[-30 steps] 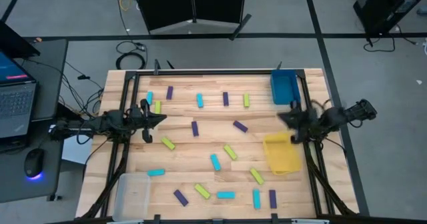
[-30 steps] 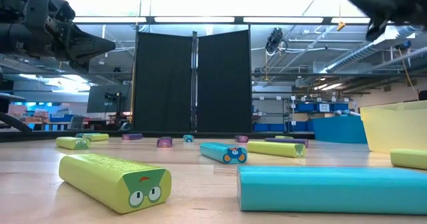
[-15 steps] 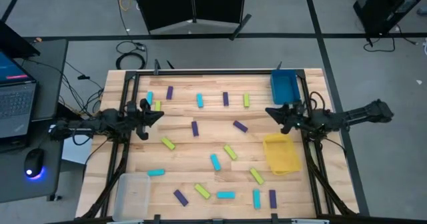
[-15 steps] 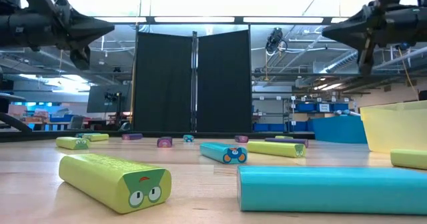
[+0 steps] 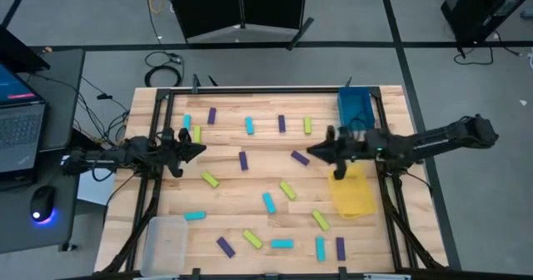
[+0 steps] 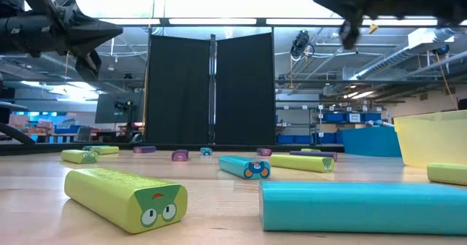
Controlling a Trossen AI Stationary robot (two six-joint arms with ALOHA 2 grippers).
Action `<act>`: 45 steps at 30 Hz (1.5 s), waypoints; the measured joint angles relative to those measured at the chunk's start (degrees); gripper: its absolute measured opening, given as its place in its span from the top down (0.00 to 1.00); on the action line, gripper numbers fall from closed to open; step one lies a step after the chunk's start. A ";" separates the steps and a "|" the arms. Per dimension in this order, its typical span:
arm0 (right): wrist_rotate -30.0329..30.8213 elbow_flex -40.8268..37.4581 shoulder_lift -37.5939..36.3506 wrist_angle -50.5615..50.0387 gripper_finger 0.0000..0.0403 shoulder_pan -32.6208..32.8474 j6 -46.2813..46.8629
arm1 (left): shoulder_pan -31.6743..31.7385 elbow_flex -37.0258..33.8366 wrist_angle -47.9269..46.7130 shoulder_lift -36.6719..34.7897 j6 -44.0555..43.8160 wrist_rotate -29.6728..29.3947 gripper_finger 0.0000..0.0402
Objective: Sort blocks
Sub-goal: Put the violet block into the transparent bin
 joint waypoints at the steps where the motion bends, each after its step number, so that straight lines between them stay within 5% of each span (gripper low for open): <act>1: -0.15 2.02 2.28 0.65 0.91 0.00 -1.73 | 0.00 0.00 0.03 0.00 0.04 0.01 0.99; 14: -1.32 15.08 20.74 -3.64 0.93 -0.16 -6.67 | 0.00 -0.01 -0.49 0.00 0.09 0.38 0.99; 22: 9.38 25.23 29.71 -31.48 0.97 -0.81 -3.54 | 0.00 0.01 -3.08 0.12 -1.71 0.05 0.99; 31: 15.14 28.78 34.38 -55.84 0.67 0.69 0.88 | 0.00 0.01 -3.64 0.33 -1.72 -0.13 0.99; 39: 17.61 22.64 34.35 -52.67 0.40 1.06 1.15 | 0.00 0.00 -4.54 0.39 -1.68 -1.75 0.99; 45: 17.67 17.68 34.33 -46.43 0.29 -0.81 2.33 | 0.00 0.01 -4.85 0.39 -1.57 -2.38 0.99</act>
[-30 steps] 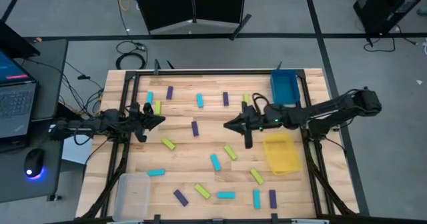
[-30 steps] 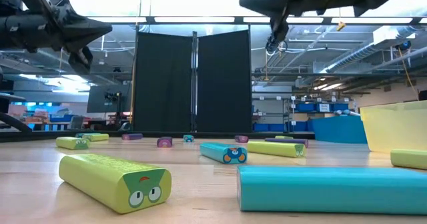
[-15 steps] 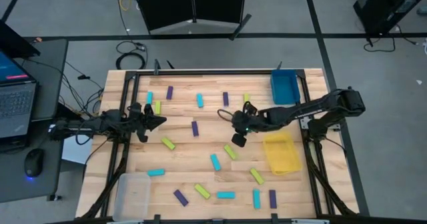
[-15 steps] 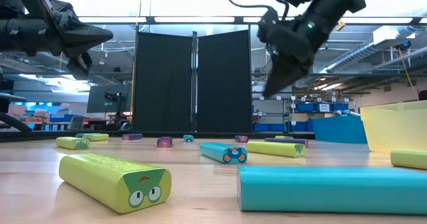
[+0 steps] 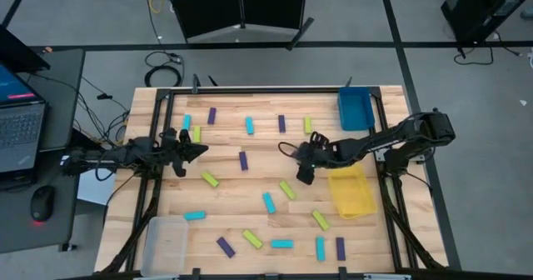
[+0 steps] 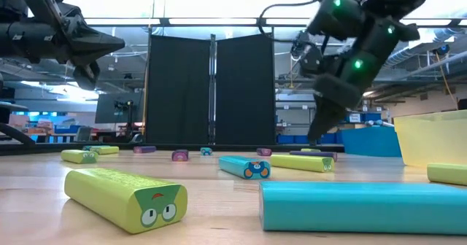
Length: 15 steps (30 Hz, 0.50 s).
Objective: Sort blocks
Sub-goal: Put the violet block into the transparent bin
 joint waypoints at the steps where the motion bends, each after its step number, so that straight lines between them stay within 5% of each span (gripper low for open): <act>1: 0.32 -0.50 0.00 0.70 0.29 -0.25 0.14 | 0.00 0.00 0.00 0.00 0.03 -0.02 0.99; 15: 0.49 -3.36 0.06 6.36 0.29 -1.22 -0.99 | 0.00 -0.01 0.07 0.00 1.33 -0.72 0.99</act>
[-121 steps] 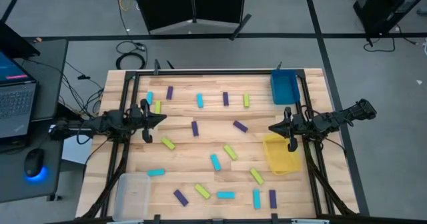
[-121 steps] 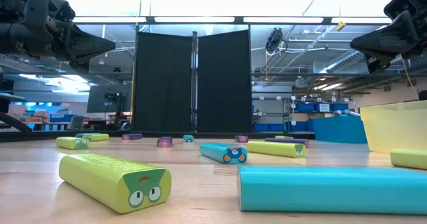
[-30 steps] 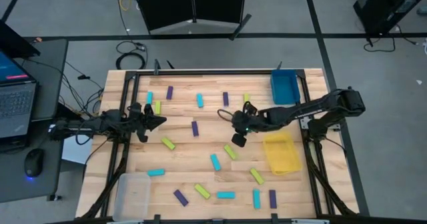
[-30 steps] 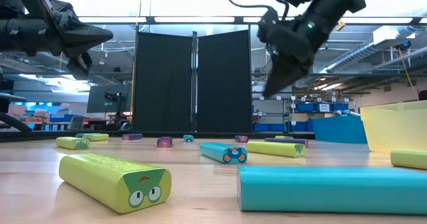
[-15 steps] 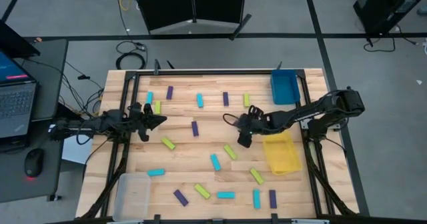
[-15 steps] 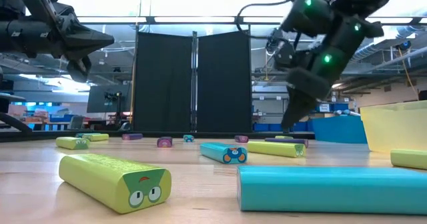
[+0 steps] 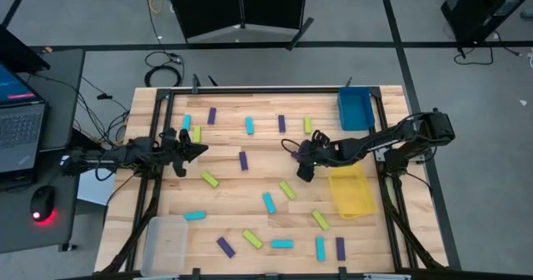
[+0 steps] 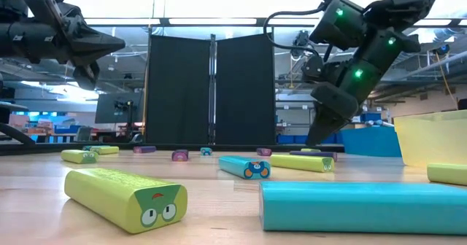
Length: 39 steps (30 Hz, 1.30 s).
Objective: Sort blocks
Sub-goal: Put the violet block into the transparent bin
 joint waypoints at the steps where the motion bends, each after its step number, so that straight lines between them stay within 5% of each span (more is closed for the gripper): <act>1: 0.05 0.00 0.44 0.26 0.29 0.00 0.07 | 0.00 0.02 0.00 0.00 0.05 -0.16 0.99; 15: 2.02 0.29 8.56 4.37 0.33 0.02 1.85 | 0.02 0.02 0.04 0.07 -0.04 -0.30 0.99; 26: 0.04 0.28 9.05 4.91 0.71 0.26 2.92 | 0.02 0.02 0.85 0.07 0.12 -0.39 0.99; 39: 0.65 2.16 7.46 13.93 0.71 0.81 0.41 | 0.02 0.01 0.87 0.09 -0.56 -0.39 0.99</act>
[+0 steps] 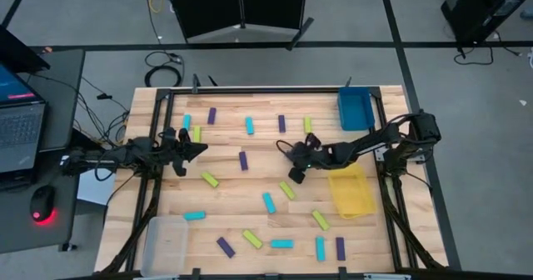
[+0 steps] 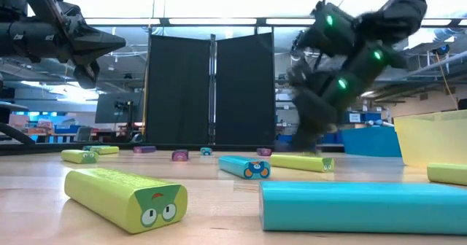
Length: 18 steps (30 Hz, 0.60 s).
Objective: Sort blocks
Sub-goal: Put the violet block into the transparent bin
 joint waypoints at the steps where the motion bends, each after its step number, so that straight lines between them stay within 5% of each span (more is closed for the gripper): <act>1: -0.04 1.29 0.14 1.64 0.71 0.43 -0.68 | -0.02 -0.01 0.00 0.00 0.00 -0.02 0.99; 12: -4.00 20.70 12.36 15.02 0.71 6.46 -10.74 | 0.00 1.49 4.69 0.03 0.28 0.50 0.99; 18: -8.34 38.15 24.20 16.94 0.71 9.07 -14.36 | 0.00 7.63 4.51 -0.02 1.39 0.72 0.99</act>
